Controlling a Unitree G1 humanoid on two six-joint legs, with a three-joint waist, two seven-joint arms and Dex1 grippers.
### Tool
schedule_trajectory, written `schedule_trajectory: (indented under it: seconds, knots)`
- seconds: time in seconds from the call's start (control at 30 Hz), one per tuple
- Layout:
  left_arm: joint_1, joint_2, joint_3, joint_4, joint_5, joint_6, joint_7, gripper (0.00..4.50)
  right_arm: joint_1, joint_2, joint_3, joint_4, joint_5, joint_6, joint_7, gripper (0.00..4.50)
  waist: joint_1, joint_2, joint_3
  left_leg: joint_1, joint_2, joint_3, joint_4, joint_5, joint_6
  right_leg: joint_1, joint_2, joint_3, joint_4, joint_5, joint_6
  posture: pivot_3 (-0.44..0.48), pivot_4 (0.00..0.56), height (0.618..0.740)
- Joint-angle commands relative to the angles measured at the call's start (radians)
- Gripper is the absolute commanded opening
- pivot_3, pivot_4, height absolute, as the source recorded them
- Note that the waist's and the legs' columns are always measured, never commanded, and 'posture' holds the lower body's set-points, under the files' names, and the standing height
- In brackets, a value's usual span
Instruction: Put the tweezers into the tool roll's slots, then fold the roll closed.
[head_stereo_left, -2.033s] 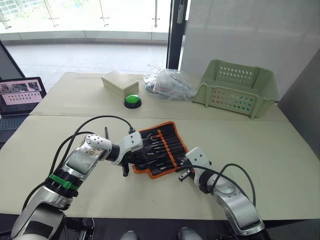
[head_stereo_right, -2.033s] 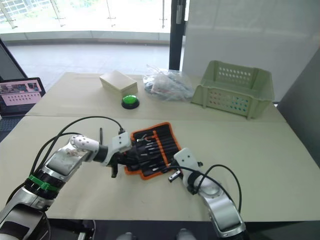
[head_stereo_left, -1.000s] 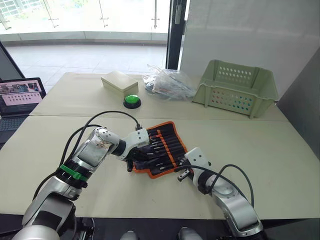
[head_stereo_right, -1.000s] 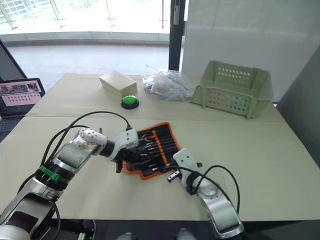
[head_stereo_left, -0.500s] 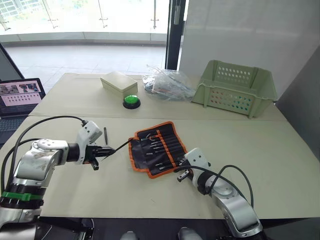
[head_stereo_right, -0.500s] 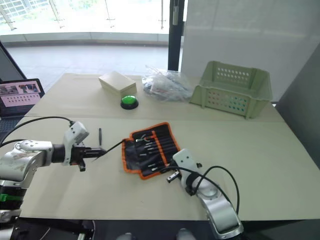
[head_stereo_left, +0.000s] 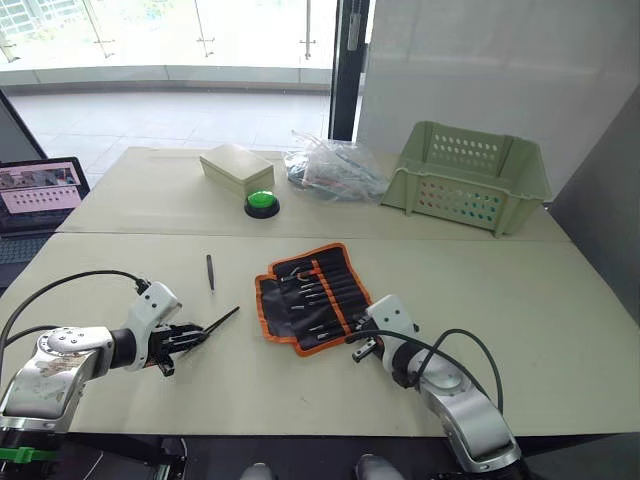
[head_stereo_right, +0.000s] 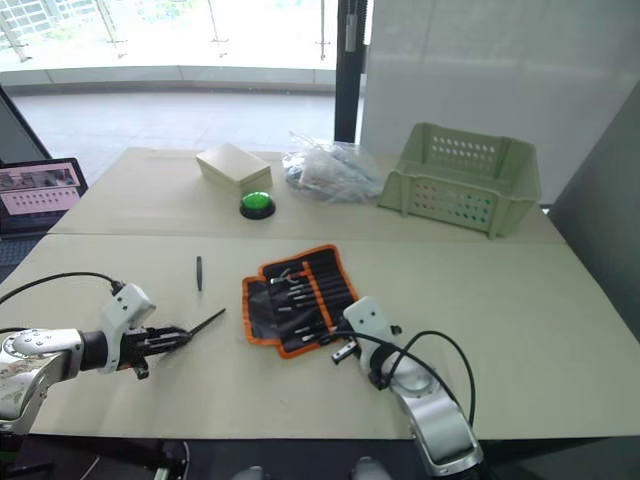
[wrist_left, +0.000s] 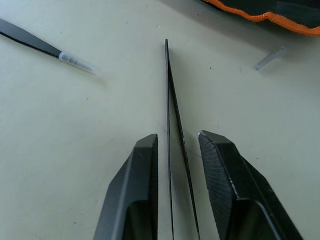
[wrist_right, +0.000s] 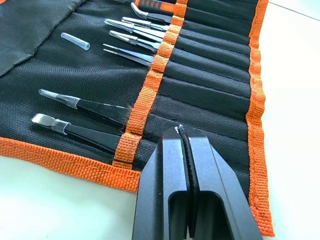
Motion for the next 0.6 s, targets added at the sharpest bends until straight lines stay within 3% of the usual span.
schedule_trajectory:
  seconds: [0.03, 0.6]
  knots:
    - [0.002, 0.030, 0.054, -0.009, -0.043, 0.000, -0.025, 2.54, 0.030, 0.008, 0.046, 0.045, -0.001, 0.039, 0.012, 0.00, -0.003, 0.000, 0.000, 0.000, 0.000, 0.000, 0.000, 0.000, 0.000, 0.000, 0.000, 0.000, 0.000, 0.000, 0.000, 0.000, 0.150, 0.713]
    - [0.093, -0.049, 0.092, 0.139, -0.067, -0.189, -0.050, 2.54, 0.034, 0.019, 0.043, 0.043, -0.006, 0.035, 0.009, 0.00, -0.013, 0.002, 0.001, 0.000, 0.001, 0.000, 0.000, 0.000, 0.000, 0.000, 0.001, 0.000, 0.001, 0.000, -0.001, 0.000, 0.150, 0.713]
